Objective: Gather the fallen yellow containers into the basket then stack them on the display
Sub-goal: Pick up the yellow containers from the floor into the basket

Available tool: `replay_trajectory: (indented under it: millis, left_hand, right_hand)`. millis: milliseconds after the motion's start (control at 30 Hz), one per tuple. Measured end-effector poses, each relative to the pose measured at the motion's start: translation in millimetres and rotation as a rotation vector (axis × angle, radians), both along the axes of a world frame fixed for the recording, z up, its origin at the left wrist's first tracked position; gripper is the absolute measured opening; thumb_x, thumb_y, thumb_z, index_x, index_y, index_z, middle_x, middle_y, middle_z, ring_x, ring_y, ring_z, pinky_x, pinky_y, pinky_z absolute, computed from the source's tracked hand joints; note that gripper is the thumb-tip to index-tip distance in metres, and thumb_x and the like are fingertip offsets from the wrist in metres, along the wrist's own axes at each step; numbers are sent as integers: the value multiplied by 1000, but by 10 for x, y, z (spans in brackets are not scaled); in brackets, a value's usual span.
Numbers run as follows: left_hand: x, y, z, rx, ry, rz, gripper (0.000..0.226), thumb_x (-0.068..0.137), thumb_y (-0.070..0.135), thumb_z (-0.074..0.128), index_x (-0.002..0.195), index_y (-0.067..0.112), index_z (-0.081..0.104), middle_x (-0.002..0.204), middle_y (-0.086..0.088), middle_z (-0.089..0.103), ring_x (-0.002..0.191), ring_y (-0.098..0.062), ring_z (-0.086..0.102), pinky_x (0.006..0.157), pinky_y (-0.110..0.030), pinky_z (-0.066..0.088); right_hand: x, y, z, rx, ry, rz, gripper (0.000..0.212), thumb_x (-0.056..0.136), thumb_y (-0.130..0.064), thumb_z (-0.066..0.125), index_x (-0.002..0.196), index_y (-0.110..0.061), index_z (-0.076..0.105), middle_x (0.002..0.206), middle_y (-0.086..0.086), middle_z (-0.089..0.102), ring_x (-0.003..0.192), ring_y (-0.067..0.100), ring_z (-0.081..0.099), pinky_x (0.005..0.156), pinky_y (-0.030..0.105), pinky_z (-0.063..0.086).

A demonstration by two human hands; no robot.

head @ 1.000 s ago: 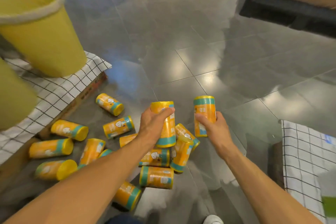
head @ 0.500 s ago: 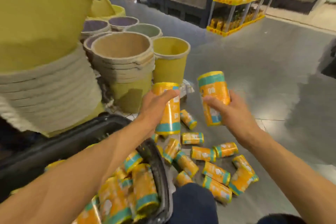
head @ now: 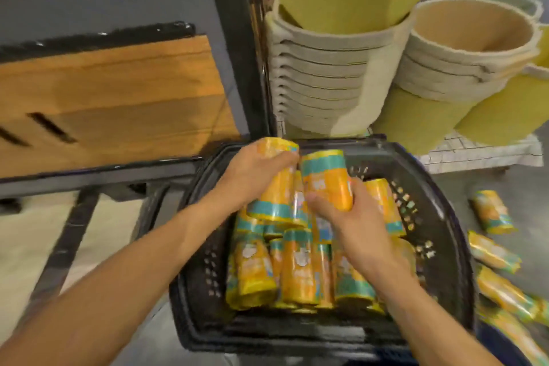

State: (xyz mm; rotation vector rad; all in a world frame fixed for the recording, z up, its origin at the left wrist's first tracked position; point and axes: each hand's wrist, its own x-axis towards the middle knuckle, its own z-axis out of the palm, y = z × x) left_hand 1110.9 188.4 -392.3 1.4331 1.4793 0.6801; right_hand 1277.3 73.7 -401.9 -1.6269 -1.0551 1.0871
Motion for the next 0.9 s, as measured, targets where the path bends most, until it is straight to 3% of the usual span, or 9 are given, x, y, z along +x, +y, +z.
replay_trajectory:
  millis: [67, 133, 233, 367, 467, 567, 667, 767, 900]
  left_hand:
    - [-300, 28, -180, 8, 216, 62, 31, 76, 62, 75, 85, 32, 73, 83, 7, 76, 86, -18, 71, 77, -36, 56]
    - [-459, 55, -321, -31, 414, 123, 67, 75, 73, 69, 116, 21, 62, 111, -5, 72, 105, -29, 66, 85, -40, 53]
    - [-504, 115, -511, -51, 579, 107, 95, 80, 76, 64, 141, 6, 42, 136, -19, 61, 126, -38, 57, 94, -43, 48]
    - [-369, 190, -660, -51, 589, 104, 107, 84, 76, 62, 156, 6, 26, 149, -19, 52, 136, -40, 50, 104, -46, 47]
    - [-297, 228, -738, -38, 530, 102, 111, 82, 78, 62, 157, 7, 20, 150, -16, 51, 135, -38, 51, 102, -46, 47]
    - [-293, 295, -766, -57, 547, 87, 110, 83, 80, 58, 156, 7, 20, 150, -16, 51, 135, -39, 51, 101, -47, 46]
    - [-276, 406, -735, -95, 632, 112, 107, 85, 84, 46, 156, 7, 25, 146, -17, 55, 132, -39, 53, 101, -49, 45]
    - [-197, 396, -759, -101, 679, 39, 111, 81, 91, 40, 154, 9, 23, 141, -14, 58, 125, -38, 58, 99, -52, 49]
    - [-198, 312, -877, -95, 661, -80, 98, 79, 90, 48, 137, 14, 29, 130, -8, 60, 109, -30, 64, 85, -48, 55]
  right_hand:
    - [-302, -83, -195, -54, -4, 76, 40, 82, -44, 83, 109, -26, 59, 85, -22, 73, 75, -8, 67, 64, 11, 48]
    - [-513, -171, -414, -142, -58, 92, 48, 81, -63, 76, 112, -31, 57, 88, -20, 73, 79, -3, 68, 72, 26, 54]
    - [-716, -246, -620, -268, -271, 150, 70, 73, -90, 51, 118, -36, 52, 100, -15, 68, 95, 11, 64, 84, 40, 54]
    - [-918, -279, -587, -246, -574, 129, 69, 85, -81, 47, 130, -28, 38, 117, -9, 54, 108, 15, 56, 83, 31, 50]
    - [-1083, -355, -596, -182, -792, 54, 76, 87, -76, 49, 137, -20, 40, 118, -6, 49, 108, 13, 55, 78, 25, 52]
    - [-1116, -425, -696, -123, -860, -8, 72, 79, -74, 55, 119, -15, 59, 99, -3, 53, 88, 16, 60, 57, 26, 52]
    - [-1087, -466, -739, -134, -951, 51, 70, 71, -76, 60, 108, -16, 62, 94, 0, 52, 80, 18, 59, 50, 28, 49]
    - [-1071, -426, -714, -143, -939, 52, 65, 74, -76, 52, 107, -21, 59, 95, -1, 52, 81, 17, 58, 54, 27, 49]
    - [-1026, -351, -705, -165, -875, 58, 64, 83, -81, 38, 116, -27, 52, 106, -6, 50, 95, 14, 57, 67, 24, 49]
